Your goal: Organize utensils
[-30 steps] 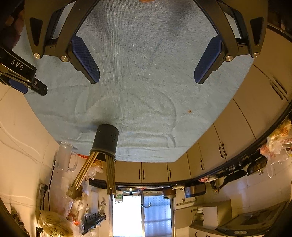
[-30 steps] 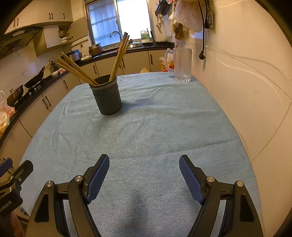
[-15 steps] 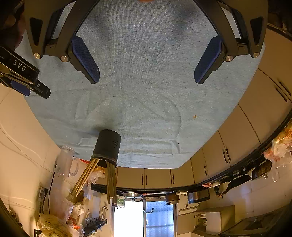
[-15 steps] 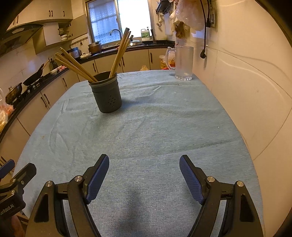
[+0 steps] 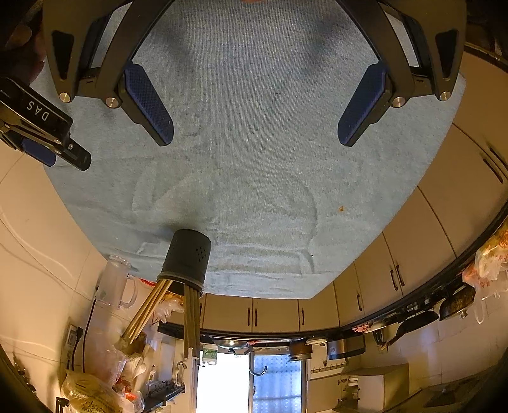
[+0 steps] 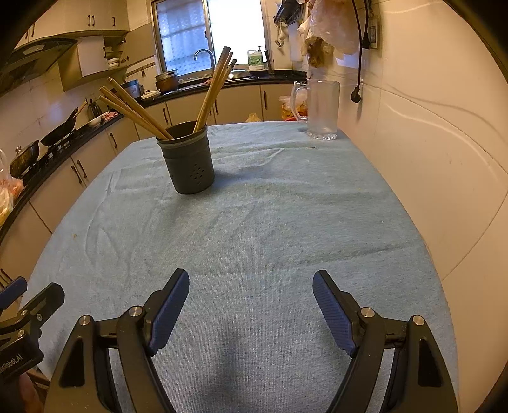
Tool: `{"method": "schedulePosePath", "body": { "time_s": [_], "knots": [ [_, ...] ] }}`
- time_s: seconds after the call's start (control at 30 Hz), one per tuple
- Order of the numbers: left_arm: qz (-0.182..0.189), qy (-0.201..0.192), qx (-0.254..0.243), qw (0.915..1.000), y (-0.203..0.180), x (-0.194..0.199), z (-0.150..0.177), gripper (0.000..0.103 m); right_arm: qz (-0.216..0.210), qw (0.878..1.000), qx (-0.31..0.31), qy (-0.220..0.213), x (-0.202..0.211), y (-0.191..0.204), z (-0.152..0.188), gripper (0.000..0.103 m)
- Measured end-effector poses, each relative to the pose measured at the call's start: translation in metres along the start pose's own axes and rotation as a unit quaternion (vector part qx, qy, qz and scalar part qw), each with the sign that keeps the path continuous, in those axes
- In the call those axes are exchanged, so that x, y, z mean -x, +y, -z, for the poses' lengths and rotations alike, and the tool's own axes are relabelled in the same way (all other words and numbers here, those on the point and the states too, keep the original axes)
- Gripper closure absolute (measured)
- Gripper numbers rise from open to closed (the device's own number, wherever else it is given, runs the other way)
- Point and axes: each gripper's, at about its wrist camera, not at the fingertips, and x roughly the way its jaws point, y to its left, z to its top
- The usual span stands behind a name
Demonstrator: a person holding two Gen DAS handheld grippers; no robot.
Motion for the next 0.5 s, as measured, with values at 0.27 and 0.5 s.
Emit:
{"method": "schedulePosePath", "body": {
  "time_s": [0.27,0.5],
  "knots": [
    [0.001,0.01,0.0,1.0,-0.002,-0.006,0.002,0.0,-0.002,1.0,0.001,0.005,-0.003,0.002,0.002,0.018],
    [0.0,0.02,0.003,0.9998,0.0,-0.014,0.003,0.0,-0.004,1.0,0.005,0.013,-0.009,0.005,0.004,0.018]
  ]
}}
